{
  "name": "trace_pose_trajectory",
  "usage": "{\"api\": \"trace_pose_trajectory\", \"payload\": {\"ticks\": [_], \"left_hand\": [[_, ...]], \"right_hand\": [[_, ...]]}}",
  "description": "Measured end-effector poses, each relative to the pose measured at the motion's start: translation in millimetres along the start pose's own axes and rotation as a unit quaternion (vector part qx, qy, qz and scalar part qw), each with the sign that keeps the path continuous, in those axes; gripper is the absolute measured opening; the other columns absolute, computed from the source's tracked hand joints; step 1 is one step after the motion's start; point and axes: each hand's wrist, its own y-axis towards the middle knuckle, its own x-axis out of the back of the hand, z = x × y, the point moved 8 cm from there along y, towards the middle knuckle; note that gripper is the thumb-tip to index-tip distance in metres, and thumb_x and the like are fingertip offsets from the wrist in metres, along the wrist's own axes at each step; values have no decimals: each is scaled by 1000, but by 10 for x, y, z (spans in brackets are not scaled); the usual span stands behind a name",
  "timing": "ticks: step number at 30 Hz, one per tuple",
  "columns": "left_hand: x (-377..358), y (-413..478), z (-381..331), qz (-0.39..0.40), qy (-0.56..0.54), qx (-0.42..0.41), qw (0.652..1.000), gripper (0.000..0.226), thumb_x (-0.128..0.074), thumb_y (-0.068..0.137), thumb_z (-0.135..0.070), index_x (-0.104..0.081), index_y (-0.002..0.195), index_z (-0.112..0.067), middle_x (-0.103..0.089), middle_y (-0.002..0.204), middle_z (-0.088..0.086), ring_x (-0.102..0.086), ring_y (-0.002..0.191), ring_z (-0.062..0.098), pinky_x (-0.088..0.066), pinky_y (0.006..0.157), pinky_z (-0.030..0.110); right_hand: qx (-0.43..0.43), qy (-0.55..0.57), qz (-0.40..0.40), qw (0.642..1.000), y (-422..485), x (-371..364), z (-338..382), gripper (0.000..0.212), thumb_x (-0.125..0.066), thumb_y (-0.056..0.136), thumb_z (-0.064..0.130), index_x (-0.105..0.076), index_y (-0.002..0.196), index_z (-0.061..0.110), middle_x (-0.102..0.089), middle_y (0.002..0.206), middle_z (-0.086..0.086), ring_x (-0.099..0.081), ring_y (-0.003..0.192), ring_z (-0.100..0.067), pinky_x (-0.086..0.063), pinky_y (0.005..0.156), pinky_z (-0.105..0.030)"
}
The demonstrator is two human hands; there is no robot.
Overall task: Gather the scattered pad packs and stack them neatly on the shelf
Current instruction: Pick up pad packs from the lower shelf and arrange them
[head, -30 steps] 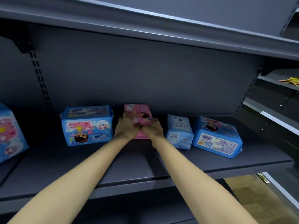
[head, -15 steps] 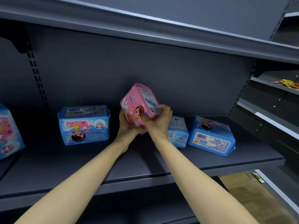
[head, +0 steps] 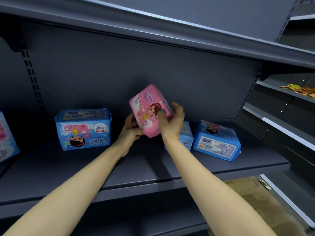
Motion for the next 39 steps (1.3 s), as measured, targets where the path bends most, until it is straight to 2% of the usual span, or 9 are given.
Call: {"api": "trace_pose_trajectory", "payload": {"ticks": [5, 7, 9, 13, 20, 26, 34, 36, 39], "left_hand": [[30, 30, -50, -6, -24, 23, 999, 42, -40, 92, -43, -44, 130, -25, -58, 119, -2, -52, 111, 17, -40, 93, 39], [129, 53, -93, -42, 2, 20, 999, 36, -23, 101, -37, -48, 124, -27, -55, 124, -2, -49, 116, 17, -37, 100, 41], [254, 70, -141, -68, 25, 13, 997, 35, -23, 102, -32, -47, 126, -27, -53, 129, -2, -49, 118, 16, -37, 102, 41], [423, 71, -219, -89, -4, -1, 996, 35, -29, 100, -25, -43, 131, -33, -58, 123, -7, -54, 113, 17, -40, 103, 46], [522, -48, -509, -39, 31, -74, 996, 81, -30, 76, 24, -32, 140, -26, -55, 121, -13, -52, 112, 13, -45, 81, 20], [688, -163, -751, 4, 172, -90, 981, 102, -66, 74, 14, -9, 150, -23, -34, 140, -10, -42, 125, 9, -38, 101, 24], [702, -278, -757, -47, 326, -98, 939, 82, -80, 68, -5, -41, 138, -20, -43, 133, 8, -47, 121, 20, -36, 107, 32], [655, -333, -770, -77, 362, -111, 922, 76, -80, 68, -8, -45, 136, -15, -40, 132, 12, -45, 121, 23, -32, 104, 22], [576, -429, -780, -105, 387, -124, 908, 72, -79, 70, -13, -47, 135, -14, -37, 135, 13, -42, 123, 22, -27, 95, 14]], "right_hand": [[-113, 101, -14, 988, -14, -135, -178, 27, -58, 79, 28, -52, 104, 22, -57, 116, -14, -59, 103, -28, -52, 90, -45], [-171, 151, -18, 974, -89, -153, -266, 5, -53, 89, 21, -51, 90, 25, -61, 107, -11, -62, 100, -30, -53, 89, -47], [-235, 205, -12, 950, -152, -194, -371, 13, -47, 94, 20, -51, 83, 26, -63, 98, -8, -64, 98, -32, -52, 88, -53], [-328, 273, 29, 904, -273, -355, -413, 15, -40, 96, 26, -53, 98, 20, -61, 93, -2, -62, 82, -22, -56, 71, -48], [-480, 310, 164, 804, -496, -566, -484, 40, -34, 95, 37, -63, 114, 17, -68, 99, -9, -64, 90, -27, -59, 58, -39], [-559, 203, 286, 751, -782, -530, -590, 55, -43, 86, 58, -65, 99, 9, -68, 80, -11, -66, 54, -30, -47, 32, -21], [-518, 190, 193, 811, -776, -500, -711, 62, -32, 90, 67, -66, 102, 16, -69, 80, -3, -65, 69, -21, -43, 33, -17], [-480, 188, 164, 841, -746, -421, -630, 55, -29, 94, 60, -63, 91, 18, -67, 69, -1, -64, 69, -20, -42, 34, -17], [-413, 181, 137, 882, -693, -356, -509, 47, -23, 98, 47, -60, 99, 17, -67, 92, -6, -66, 82, -23, -51, 42, -24]]}}
